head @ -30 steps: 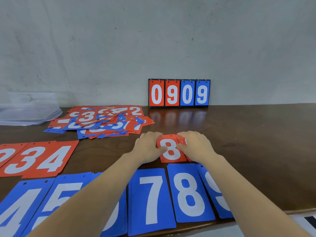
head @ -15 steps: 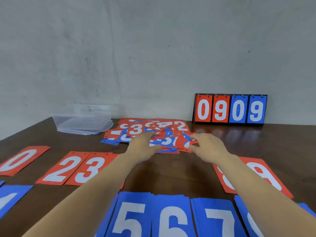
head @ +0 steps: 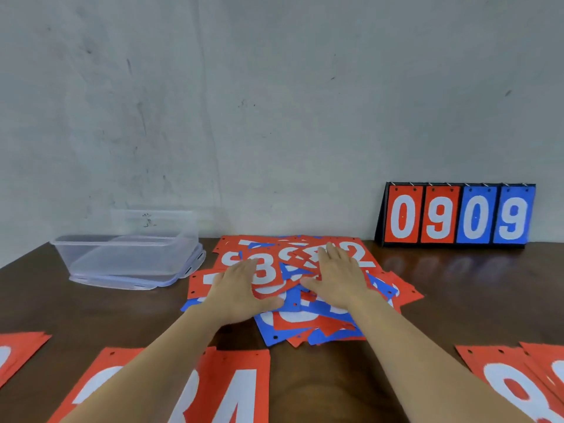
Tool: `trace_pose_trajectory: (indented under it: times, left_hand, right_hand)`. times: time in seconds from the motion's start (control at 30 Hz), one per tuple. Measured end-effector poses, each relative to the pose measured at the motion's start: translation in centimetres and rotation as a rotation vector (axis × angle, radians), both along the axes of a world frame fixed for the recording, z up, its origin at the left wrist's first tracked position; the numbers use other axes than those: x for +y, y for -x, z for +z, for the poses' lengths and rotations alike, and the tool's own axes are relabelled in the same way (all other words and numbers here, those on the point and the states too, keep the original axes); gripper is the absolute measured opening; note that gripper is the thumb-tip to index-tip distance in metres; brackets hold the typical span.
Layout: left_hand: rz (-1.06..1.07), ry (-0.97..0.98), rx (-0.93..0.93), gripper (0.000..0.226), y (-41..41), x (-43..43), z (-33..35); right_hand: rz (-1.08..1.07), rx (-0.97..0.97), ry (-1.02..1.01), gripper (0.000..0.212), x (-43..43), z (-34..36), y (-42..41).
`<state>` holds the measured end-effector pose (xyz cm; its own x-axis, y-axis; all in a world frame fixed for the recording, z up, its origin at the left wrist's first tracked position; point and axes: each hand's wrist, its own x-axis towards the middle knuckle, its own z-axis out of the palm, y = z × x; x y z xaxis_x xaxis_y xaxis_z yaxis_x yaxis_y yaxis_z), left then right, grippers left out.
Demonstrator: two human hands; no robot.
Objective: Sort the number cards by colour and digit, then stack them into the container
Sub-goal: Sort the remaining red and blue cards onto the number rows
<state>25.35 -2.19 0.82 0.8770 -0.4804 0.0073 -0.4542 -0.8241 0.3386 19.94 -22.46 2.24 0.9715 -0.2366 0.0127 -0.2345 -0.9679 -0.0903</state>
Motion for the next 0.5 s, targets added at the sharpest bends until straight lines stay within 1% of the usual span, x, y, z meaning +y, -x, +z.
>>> trace_pose_trajectory:
  times: [0.03, 0.1, 0.17, 0.2, 0.23, 0.3, 0.37, 0.43, 0.5]
  left_hand:
    - [-0.036, -0.070, -0.009, 0.098, -0.3, -0.1, -0.3]
    - [-0.080, -0.185, -0.028, 0.095, -0.4, -0.3, -0.6]
    - [-0.099, -0.246, -0.053, 0.105, -0.2, -0.3, -0.6]
    - [-0.105, -0.256, -0.072, 0.104, -0.2, -0.4, -0.7]
    - [-0.111, -0.259, -0.098, 0.096, -0.1, -0.4, -0.7]
    - [-0.128, -0.245, -0.155, 0.080, 0.1, -0.6, -0.7]
    - [-0.149, -0.217, -0.168, 0.074, 0.5, -0.4, -0.6]
    - [-0.153, -0.136, -0.085, 0.070, 0.8, 0.1, -0.7]
    - [-0.126, -0.005, -0.001, 0.064, 0.8, 0.9, -0.6]
  right_hand:
    - [-0.004, 0.022, -0.019, 0.083, 0.0, -0.4, -0.7]
    - [0.002, 0.048, -0.067, 0.077, 0.0, -0.8, -1.1]
    - [0.037, 0.022, -0.044, 0.062, 0.1, -0.9, -0.4]
    - [0.065, 0.000, -0.011, 0.054, 0.1, -0.9, 0.1]
    - [0.096, -0.021, 0.017, 0.049, 0.1, -0.9, 0.7]
    - [0.143, -0.032, 0.040, 0.046, 0.1, -0.9, 2.4]
    - [0.161, -0.007, 0.027, 0.045, -0.3, -0.9, 4.3]
    - [0.149, 0.013, 0.010, 0.041, -1.1, -0.8, 6.5]
    - [0.109, -0.012, 0.011, 0.033, -2.0, -0.5, 8.3]
